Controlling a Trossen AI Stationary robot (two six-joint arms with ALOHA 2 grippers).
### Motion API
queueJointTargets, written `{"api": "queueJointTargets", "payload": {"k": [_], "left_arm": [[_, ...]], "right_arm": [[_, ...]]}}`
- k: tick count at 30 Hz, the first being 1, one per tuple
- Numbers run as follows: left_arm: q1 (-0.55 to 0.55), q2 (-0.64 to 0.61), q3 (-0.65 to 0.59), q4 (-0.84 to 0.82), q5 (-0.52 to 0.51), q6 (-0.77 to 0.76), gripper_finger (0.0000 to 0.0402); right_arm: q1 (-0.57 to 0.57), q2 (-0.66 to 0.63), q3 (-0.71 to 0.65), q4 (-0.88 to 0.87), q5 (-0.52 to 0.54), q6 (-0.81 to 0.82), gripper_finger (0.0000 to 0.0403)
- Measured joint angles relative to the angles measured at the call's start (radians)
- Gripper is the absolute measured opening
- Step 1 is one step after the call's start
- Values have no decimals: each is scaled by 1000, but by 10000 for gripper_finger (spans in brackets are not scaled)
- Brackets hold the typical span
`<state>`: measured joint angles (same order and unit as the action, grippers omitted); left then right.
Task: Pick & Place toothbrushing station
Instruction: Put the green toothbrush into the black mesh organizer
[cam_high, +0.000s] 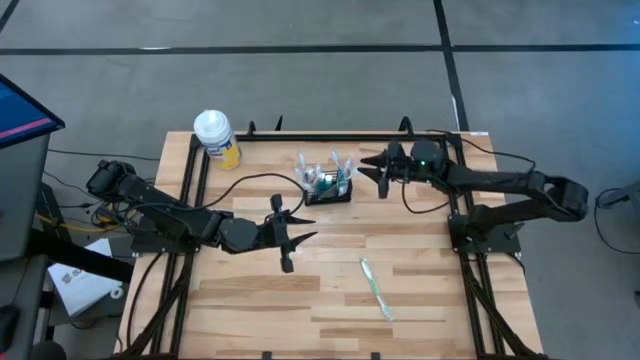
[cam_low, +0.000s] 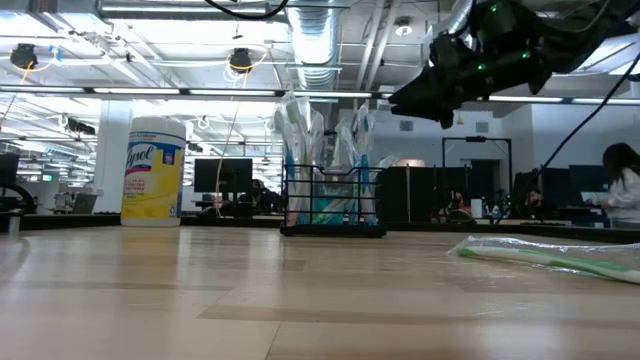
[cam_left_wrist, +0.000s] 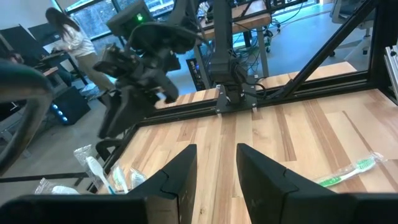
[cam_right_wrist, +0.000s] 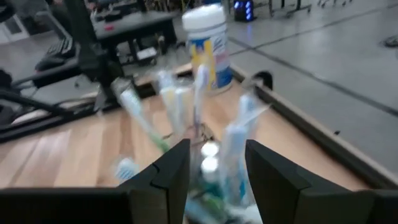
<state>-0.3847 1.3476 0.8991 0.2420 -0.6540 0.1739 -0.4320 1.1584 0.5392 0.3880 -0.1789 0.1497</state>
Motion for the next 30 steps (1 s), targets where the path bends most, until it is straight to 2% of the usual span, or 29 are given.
{"api": "queueJointTargets", "payload": {"k": [11,23,26,30], "left_arm": [[0,0,0,0,0,0,108],[-1,0,0,0,5,0,108],[-1,0,0,0,47,0,108],[-1,0,0,0,160,1,108]], "right_arm": [[215,-95,0,-231,-4,1,134],[488,-33,0,-354,-4,95,117],[535,-10,0,-360,-4,146,116],[589,3,0,-388,-4,192,116]]}}
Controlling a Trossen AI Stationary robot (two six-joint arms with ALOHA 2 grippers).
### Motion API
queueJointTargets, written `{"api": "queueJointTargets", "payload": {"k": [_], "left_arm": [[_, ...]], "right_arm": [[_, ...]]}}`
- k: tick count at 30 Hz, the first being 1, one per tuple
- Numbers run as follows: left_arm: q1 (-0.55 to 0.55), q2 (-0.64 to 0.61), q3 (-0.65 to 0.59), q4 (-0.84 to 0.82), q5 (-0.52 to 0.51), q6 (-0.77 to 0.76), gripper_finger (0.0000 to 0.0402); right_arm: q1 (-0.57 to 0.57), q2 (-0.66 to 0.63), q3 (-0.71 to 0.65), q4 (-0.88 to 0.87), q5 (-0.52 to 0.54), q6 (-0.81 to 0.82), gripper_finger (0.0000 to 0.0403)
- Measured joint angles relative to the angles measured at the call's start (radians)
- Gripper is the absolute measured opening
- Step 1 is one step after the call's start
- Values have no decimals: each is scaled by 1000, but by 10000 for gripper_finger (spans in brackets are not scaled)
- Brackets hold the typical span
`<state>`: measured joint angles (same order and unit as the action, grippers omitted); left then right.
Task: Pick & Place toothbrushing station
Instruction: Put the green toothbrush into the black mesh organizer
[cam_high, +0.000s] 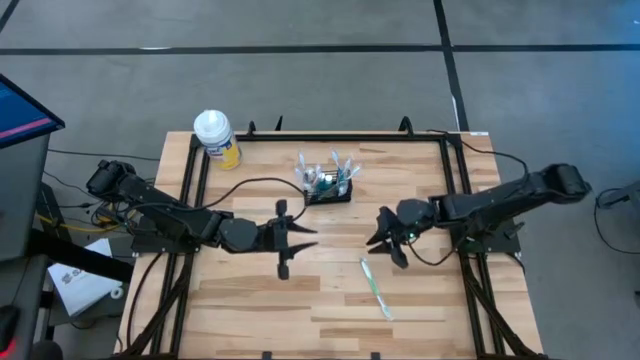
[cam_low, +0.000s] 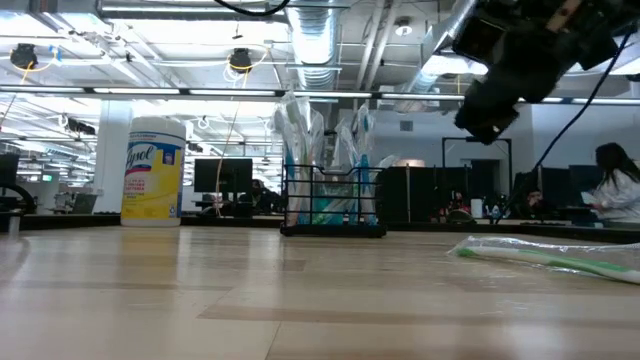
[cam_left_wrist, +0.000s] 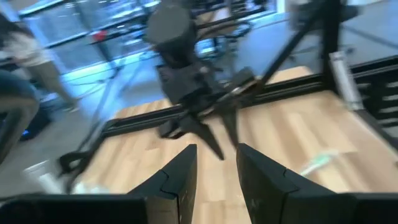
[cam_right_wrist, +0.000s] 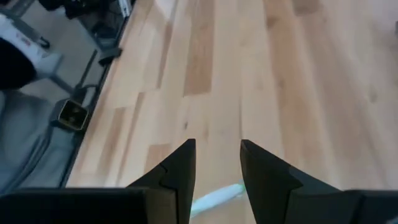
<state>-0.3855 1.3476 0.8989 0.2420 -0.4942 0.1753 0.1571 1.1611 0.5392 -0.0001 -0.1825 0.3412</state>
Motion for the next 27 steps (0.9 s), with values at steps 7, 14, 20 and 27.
{"api": "queueJointTargets", "payload": {"k": [7,14,20,27], "left_arm": [[0,0,0,0,35,1,108],[0,0,0,0,35,0,108],[0,0,0,0,35,0,108],[0,0,0,0,36,0,108]], "right_arm": [[101,6,0,-98,8,143,116],[240,6,0,-132,81,416,116],[353,8,0,-129,145,643,116],[433,98,0,-92,184,818,116]]}}
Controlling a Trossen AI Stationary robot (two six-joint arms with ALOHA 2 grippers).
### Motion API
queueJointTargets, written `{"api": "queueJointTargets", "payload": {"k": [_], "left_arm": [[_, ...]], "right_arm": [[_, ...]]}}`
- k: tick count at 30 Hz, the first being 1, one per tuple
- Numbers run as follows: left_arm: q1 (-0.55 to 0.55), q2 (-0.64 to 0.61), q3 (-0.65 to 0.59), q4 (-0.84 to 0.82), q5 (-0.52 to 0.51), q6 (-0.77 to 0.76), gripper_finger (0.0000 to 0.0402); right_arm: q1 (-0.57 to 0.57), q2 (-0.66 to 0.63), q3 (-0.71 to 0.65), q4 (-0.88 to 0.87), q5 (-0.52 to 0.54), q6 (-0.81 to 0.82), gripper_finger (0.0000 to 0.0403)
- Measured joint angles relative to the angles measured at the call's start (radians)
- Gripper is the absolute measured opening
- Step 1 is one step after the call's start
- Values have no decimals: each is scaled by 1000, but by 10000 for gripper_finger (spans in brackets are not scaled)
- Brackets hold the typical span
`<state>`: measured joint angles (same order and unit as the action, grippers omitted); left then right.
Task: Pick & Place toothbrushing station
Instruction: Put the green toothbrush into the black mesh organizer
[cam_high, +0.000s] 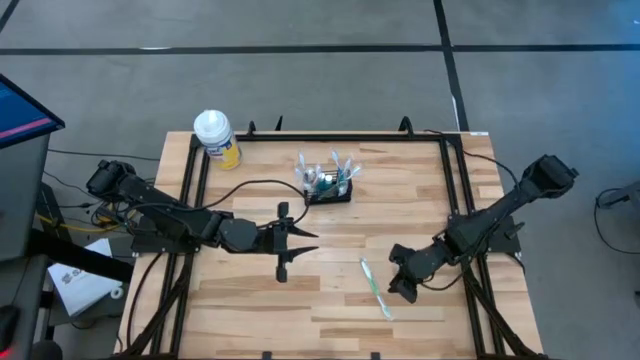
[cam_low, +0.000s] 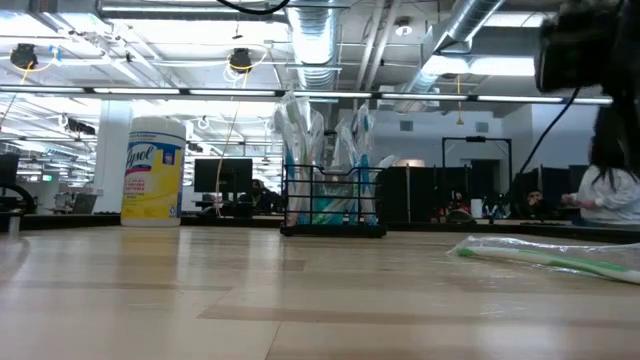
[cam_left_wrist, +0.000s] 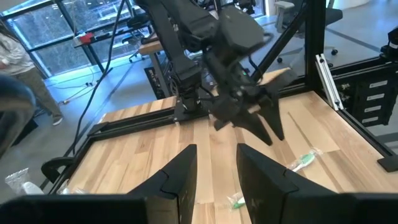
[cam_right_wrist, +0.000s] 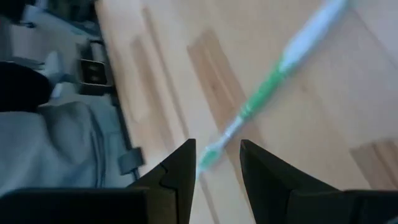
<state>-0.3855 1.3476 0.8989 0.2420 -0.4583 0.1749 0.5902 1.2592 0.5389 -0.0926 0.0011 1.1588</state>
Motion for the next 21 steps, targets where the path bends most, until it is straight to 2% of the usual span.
{"api": "queueJointTargets", "payload": {"k": [8,12,21], "left_arm": [[0,0,0,-1,0,0,108],[0,0,0,-2,0,0,108],[0,0,0,-3,0,0,108]], "right_arm": [[45,165,0,192,-24,69,116],[53,225,0,227,-29,121,116],[50,319,0,321,-57,125,116]]}}
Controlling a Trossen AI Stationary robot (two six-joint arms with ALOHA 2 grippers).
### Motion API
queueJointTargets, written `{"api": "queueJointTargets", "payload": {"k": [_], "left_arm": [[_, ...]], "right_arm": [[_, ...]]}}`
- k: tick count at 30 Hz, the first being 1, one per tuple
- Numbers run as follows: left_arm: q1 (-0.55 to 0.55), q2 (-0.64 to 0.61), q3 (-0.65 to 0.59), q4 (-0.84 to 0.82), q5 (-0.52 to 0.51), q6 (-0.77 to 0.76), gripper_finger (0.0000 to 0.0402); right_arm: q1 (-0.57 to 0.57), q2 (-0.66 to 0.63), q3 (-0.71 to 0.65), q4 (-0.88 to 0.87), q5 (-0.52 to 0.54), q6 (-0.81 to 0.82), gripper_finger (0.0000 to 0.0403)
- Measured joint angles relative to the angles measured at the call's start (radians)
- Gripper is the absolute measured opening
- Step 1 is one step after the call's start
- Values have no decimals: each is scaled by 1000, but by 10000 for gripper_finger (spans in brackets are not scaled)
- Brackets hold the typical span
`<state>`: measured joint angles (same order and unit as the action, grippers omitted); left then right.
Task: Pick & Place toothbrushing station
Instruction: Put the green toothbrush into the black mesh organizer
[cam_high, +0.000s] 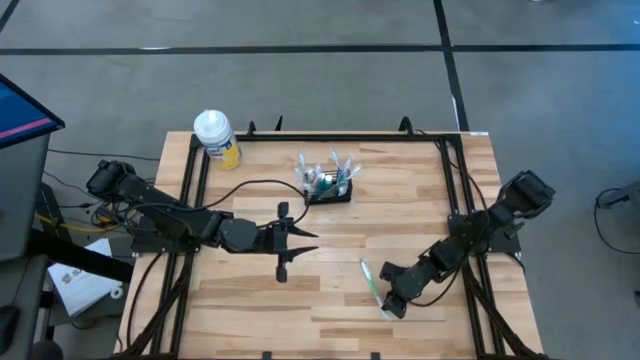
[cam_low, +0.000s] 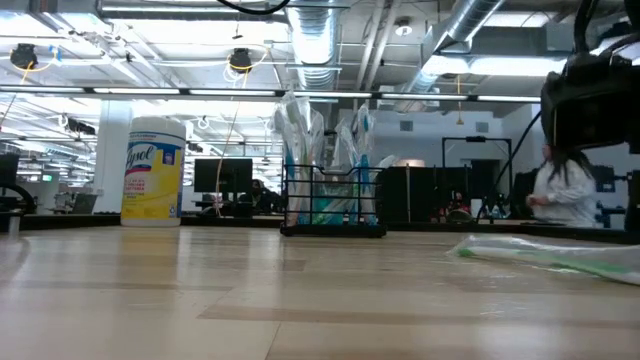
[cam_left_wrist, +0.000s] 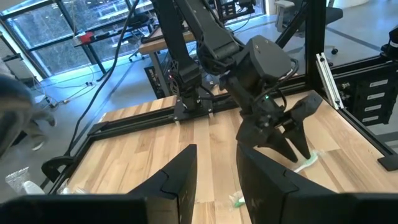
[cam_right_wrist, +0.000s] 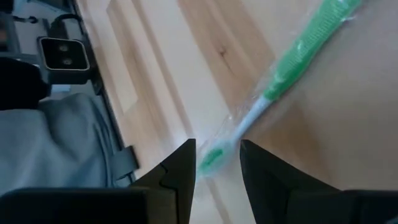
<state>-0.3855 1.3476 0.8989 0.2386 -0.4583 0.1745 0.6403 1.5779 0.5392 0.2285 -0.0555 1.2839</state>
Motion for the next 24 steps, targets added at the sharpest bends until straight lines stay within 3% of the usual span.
{"api": "queueJointTargets", "payload": {"k": [9,13,17,24], "left_arm": [[0,0,0,0,0,0,108],[0,0,0,0,0,0,108],[0,0,0,0,0,0,108],[0,0,0,0,0,0,108]], "right_arm": [[-10,16,0,-18,1,0,111],[-15,16,0,-18,2,0,78],[-22,16,0,-10,3,-32,13],[-28,16,12,-14,-2,-60,2]]}}
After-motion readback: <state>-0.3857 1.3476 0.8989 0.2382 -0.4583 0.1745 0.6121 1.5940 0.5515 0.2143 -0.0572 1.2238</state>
